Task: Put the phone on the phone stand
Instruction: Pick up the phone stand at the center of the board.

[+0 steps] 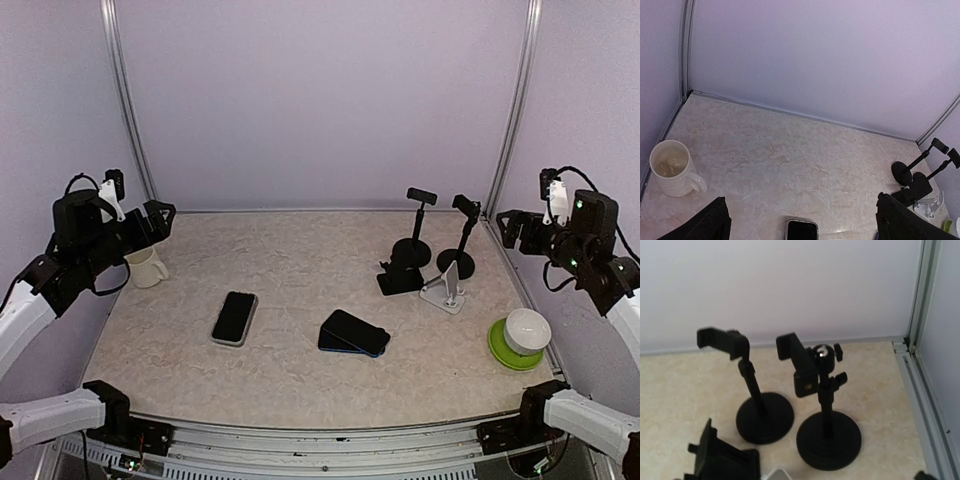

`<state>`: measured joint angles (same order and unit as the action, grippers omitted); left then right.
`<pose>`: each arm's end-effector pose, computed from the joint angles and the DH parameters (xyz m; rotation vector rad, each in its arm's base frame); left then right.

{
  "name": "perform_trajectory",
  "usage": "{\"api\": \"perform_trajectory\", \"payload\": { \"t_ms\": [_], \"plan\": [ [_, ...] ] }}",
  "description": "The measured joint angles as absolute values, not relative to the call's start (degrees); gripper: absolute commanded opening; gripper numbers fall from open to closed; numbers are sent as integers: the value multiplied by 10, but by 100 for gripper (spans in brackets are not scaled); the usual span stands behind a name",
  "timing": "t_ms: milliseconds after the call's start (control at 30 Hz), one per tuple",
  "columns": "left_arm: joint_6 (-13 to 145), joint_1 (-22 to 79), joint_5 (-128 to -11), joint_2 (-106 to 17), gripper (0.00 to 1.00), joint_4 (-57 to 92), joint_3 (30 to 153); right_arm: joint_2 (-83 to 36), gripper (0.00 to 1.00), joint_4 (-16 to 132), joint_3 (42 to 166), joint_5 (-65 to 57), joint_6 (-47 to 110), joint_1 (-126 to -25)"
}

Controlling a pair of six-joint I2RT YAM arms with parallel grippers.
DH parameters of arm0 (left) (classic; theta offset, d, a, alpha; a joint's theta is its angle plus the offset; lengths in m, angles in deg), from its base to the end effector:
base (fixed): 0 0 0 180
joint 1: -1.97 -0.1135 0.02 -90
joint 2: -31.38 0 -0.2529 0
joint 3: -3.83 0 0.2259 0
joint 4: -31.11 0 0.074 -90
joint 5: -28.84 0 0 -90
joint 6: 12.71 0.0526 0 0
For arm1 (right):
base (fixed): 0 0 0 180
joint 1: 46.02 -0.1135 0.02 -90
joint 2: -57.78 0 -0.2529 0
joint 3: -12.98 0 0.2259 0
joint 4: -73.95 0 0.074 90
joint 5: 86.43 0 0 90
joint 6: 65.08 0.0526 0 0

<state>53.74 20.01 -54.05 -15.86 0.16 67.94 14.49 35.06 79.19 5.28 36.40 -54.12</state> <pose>0.1797 -0.0517 0.3340 -0.1766 1.8244 -0.4008 0.1642 0.0218 0.3401 0.0756 1.8531 0.2105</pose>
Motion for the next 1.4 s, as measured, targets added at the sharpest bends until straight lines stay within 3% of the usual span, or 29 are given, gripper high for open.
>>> {"api": "perform_trajectory", "payload": {
  "t_ms": [333,733,1400],
  "plan": [
    [531,206,-562,-177,99,11,659,200,100,376,761,48,413,-541],
    [502,314,-530,-246,99,23,616,86,100,374,747,-24,428,-546],
    [475,413,-461,-379,99,51,604,-44,100,342,782,82,393,-721]
  ]
}}
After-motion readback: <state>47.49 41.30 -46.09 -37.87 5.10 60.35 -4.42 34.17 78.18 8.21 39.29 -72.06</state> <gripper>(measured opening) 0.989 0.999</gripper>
